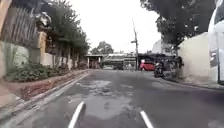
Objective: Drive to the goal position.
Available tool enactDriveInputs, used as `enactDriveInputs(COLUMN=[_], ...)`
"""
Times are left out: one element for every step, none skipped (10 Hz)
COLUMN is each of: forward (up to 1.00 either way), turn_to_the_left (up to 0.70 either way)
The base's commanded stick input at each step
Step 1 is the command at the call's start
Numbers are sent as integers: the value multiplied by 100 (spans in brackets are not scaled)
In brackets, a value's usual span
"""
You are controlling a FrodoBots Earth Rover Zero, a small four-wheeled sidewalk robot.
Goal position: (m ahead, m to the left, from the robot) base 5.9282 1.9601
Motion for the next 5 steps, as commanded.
enactDriveInputs(forward=[70, 70, 70, 70, 70], turn_to_the_left=[0, 0, 0, 0, 0])
